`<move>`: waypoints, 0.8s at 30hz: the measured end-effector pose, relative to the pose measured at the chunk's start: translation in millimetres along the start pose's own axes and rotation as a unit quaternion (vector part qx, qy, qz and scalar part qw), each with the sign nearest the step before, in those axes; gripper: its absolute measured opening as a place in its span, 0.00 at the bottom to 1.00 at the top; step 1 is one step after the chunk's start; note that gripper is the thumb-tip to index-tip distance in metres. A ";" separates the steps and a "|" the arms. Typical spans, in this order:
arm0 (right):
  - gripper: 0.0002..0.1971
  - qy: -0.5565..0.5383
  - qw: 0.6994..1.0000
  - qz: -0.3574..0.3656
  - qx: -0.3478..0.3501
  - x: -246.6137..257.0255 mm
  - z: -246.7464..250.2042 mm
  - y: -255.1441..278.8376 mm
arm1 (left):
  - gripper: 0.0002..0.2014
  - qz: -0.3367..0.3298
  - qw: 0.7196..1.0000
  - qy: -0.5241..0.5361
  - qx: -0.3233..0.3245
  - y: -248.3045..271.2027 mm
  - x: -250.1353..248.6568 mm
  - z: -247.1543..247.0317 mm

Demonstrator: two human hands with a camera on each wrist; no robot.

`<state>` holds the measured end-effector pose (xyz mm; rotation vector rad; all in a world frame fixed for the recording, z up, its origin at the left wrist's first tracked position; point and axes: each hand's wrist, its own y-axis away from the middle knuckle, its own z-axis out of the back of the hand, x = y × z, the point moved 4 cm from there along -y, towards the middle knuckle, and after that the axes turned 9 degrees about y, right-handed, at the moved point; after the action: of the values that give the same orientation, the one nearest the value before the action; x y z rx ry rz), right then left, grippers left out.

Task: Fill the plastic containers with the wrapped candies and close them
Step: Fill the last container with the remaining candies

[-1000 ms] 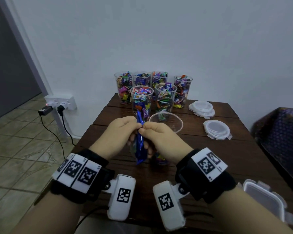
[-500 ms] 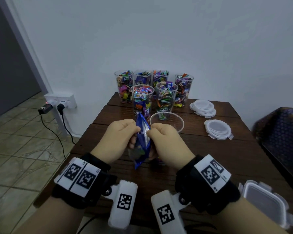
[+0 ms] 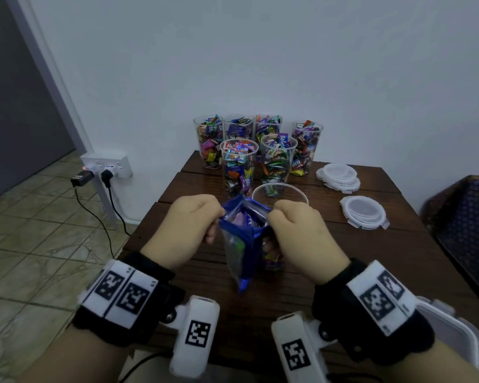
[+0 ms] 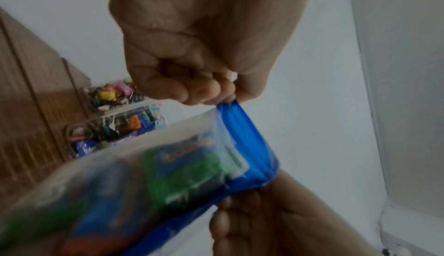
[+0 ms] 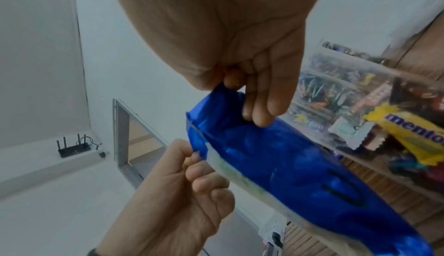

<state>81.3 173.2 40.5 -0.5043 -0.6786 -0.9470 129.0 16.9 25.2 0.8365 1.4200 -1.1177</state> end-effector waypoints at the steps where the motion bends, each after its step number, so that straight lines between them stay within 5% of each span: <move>1: 0.14 0.006 1.000 0.002 0.005 0.9 0.7 1.3 | 0.17 -0.002 1.000 -0.011 0.002 -0.8 -0.4 -0.1; 6: 0.15 -0.066 0.997 -0.012 0.044 2.5 2.4 -0.3 | 0.08 -0.045 0.999 -0.015 0.020 -1.1 -6.1 -2.9; 10: 0.15 -0.131 0.989 -0.008 0.062 4.7 4.4 -6.2 | 0.42 -0.004 0.992 -0.032 0.123 3.1 3.5 -5.2; 12: 0.15 -0.151 0.987 -0.002 0.059 5.8 5.4 -7.9 | 0.48 0.000 0.987 -0.030 0.160 5.9 7.0 -11.1; 24: 0.18 -0.365 0.929 0.043 0.051 17.6 12.4 -8.3 | 0.31 -0.187 0.982 -0.019 0.026 -6.2 -38.3 0.9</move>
<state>77.6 167.3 62.6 -0.7976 -1.3567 -0.6200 129.6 17.6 64.0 0.5922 1.5607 -1.4511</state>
